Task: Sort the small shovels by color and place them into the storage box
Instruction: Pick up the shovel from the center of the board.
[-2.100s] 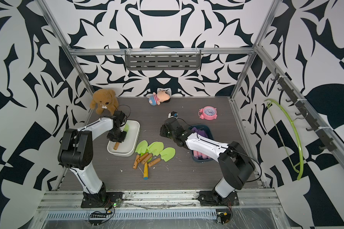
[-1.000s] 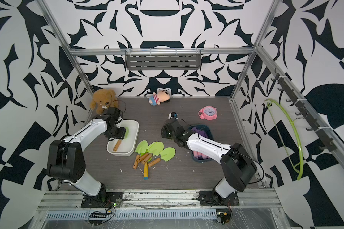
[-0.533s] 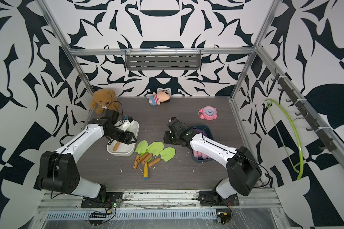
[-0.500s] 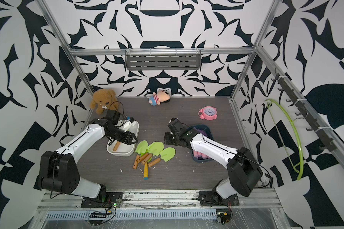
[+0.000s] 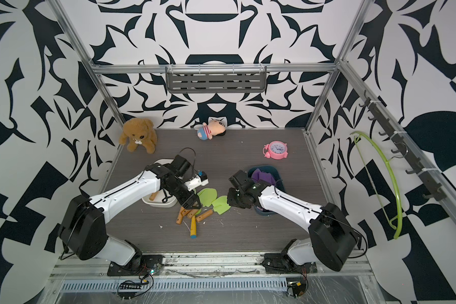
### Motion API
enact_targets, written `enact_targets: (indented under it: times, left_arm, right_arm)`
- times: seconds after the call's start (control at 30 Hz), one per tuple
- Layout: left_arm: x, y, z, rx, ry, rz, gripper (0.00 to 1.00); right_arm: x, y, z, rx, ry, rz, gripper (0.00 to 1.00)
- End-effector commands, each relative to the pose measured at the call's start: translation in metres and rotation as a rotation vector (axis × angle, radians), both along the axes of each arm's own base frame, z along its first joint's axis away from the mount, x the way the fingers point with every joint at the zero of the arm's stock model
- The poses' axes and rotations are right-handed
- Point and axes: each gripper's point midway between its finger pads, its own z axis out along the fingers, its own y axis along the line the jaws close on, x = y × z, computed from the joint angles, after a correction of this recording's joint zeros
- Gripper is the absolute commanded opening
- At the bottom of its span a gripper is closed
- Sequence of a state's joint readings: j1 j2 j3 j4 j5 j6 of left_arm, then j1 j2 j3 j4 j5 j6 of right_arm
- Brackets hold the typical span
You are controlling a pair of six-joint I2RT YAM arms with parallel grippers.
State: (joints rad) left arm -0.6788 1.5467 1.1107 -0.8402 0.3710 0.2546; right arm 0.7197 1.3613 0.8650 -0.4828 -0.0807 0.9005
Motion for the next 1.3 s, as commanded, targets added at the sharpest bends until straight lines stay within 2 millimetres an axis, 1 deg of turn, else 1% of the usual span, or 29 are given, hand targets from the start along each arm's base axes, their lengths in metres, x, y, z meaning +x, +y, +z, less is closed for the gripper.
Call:
enact_targets:
  times: [0.0, 0.07, 0.17, 0.33, 0.57, 0.67, 0.8, 0.97, 1.1, 1.17, 1.2, 1.27]
  left_arm:
    - [-0.003, -0.008, -0.015, 0.111, -0.042, -0.041, 0.58]
    - [-0.001, -0.013, -0.023, 0.171, -0.080, -0.060, 0.57]
    - [0.006, -0.020, -0.033, 0.238, -0.119, -0.060, 0.55]
    - [0.014, -0.031, -0.045, 0.280, -0.142, -0.059, 0.52]
    - [0.003, -0.042, -0.067, 0.354, -0.132, -0.127, 0.50]
    - [-0.002, -0.046, -0.073, 0.369, -0.127, -0.145, 0.46]
    - [-0.001, -0.045, -0.083, 0.414, -0.137, -0.151, 0.40]
    - [-0.001, -0.047, -0.086, 0.432, -0.152, -0.156, 0.27]
    - [-0.002, -0.051, -0.083, 0.428, -0.157, -0.159, 0.17]
    - [-0.003, -0.054, -0.077, 0.413, -0.155, -0.157, 0.11]
    - [-0.003, -0.057, -0.073, 0.395, -0.154, -0.156, 0.08]
    - [-0.004, -0.061, -0.064, 0.370, -0.157, -0.154, 0.03]
  right_arm:
    - [0.006, -0.017, 0.015, -0.030, -0.059, -0.082, 0.27]
    - [0.005, -0.023, 0.018, -0.039, -0.075, -0.103, 0.27]
    - [0.004, -0.031, 0.022, -0.044, -0.099, -0.128, 0.27]
    - [0.002, -0.037, 0.025, -0.049, -0.118, -0.137, 0.27]
    - [0.001, -0.038, 0.024, -0.059, -0.121, -0.128, 0.28]
    - [0.001, -0.040, 0.024, -0.064, -0.128, -0.128, 0.27]
    - [0.000, -0.046, 0.025, -0.075, -0.142, -0.134, 0.28]
    - [-0.003, -0.054, 0.029, -0.091, -0.160, -0.148, 0.27]
    - [-0.004, -0.063, 0.034, -0.111, -0.182, -0.161, 0.27]
    - [-0.007, -0.065, 0.035, -0.113, -0.182, -0.161, 0.27]
    - [-0.004, -0.071, 0.037, -0.137, -0.205, -0.180, 0.27]
    - [-0.005, -0.075, 0.040, -0.146, -0.216, -0.186, 0.27]
